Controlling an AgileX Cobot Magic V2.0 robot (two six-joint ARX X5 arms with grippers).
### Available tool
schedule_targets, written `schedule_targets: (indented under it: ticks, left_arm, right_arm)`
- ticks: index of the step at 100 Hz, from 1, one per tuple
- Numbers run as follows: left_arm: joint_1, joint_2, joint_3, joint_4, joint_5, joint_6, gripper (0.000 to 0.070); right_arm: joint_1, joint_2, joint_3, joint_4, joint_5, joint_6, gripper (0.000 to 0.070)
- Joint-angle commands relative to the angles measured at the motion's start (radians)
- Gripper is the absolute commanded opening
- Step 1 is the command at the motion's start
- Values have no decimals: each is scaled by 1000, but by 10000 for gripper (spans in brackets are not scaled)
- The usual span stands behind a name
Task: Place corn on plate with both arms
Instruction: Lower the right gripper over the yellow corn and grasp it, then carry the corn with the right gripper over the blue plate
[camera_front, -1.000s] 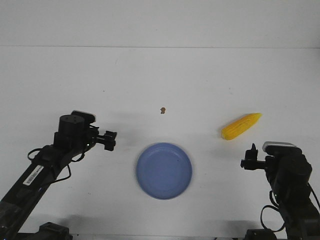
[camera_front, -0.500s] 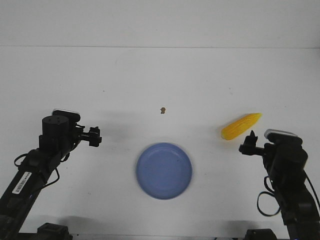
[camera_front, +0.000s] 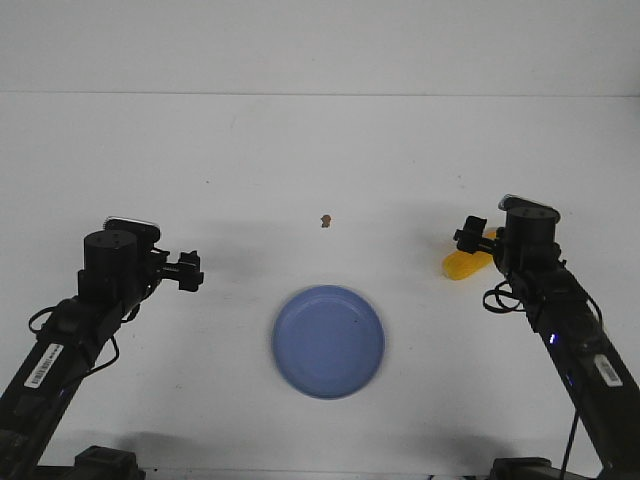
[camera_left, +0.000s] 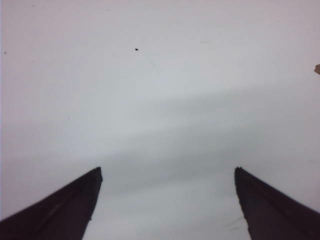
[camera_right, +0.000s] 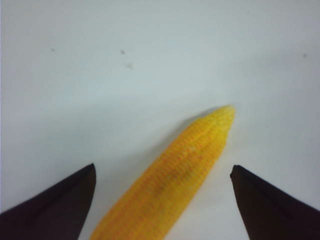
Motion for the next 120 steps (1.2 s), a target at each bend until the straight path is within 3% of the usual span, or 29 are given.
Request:
schedule_targets:
  ticks: [1,20,68,75,84,94,120]
  left_arm:
    - [1,11,6,6,-2,6,544]
    - [1,11,6,7,-2,6,544]
    - [1,11,6,8,-2,6,544]
    - [1,11,6,7,-2,6,544]
    - [1,11,6,6,-2,6,544]
    - [1,11,6,6,-2,6,544]
    - [1,11,6,5,-2,6,544]
  right_arm:
    - [-5,44,33,2,0,48,570]
    - [-31,130,43,1,-12,78,569]
    - [-46,276,43,17,-131,85,565]
    - [-46,285,43,8,-148,94,502]
    - [-44,285,43,0,-161,99,325]
    - [-39,284,43,-5,-161,98,239]
    - [28,211,43,-61,-163,23,216]
